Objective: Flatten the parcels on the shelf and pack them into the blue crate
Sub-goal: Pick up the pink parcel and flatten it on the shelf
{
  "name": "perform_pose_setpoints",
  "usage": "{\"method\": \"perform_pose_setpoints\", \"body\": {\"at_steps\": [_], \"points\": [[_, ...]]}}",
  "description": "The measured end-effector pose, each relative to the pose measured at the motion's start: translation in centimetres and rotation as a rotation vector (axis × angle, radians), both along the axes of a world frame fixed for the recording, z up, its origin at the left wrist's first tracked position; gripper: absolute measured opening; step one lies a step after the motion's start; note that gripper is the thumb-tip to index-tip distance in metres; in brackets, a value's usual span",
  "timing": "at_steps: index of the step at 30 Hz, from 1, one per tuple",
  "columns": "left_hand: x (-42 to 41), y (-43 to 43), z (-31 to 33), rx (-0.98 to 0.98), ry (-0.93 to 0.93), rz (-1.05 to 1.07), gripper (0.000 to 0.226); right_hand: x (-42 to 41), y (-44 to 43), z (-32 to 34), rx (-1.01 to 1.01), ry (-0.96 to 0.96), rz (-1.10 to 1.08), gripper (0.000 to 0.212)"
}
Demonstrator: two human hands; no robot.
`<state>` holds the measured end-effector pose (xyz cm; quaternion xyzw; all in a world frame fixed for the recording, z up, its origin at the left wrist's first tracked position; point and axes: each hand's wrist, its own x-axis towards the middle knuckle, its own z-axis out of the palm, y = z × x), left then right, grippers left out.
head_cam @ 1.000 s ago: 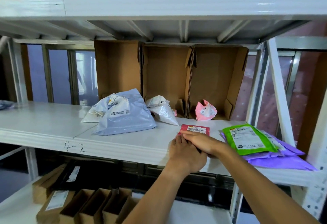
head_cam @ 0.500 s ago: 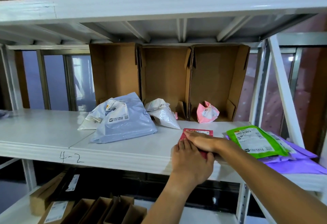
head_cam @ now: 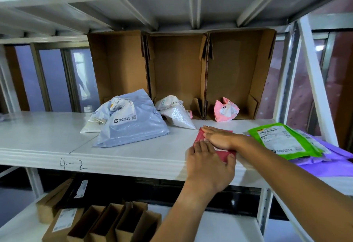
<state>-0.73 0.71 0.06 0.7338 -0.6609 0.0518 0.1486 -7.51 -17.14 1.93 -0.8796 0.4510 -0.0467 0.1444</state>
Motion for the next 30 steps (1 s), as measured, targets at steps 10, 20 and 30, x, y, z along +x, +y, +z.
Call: {"method": "perform_pose_setpoints", "body": {"at_steps": [10,20,30], "points": [[0.1,-0.2,0.1,0.000,0.016,-0.013,0.085,0.3,-0.1,0.4,-0.022,0.002,0.007,0.056],[0.5,0.0,0.2,-0.006,0.096,-0.066,0.106,-1.7,5.6,1.3,-0.043,-0.312,-0.165,0.048],[0.8,0.8,0.3,-0.005,0.004,-0.145,0.102,-6.8,11.4,3.6,-0.216,-0.097,-0.156,0.026]]}}
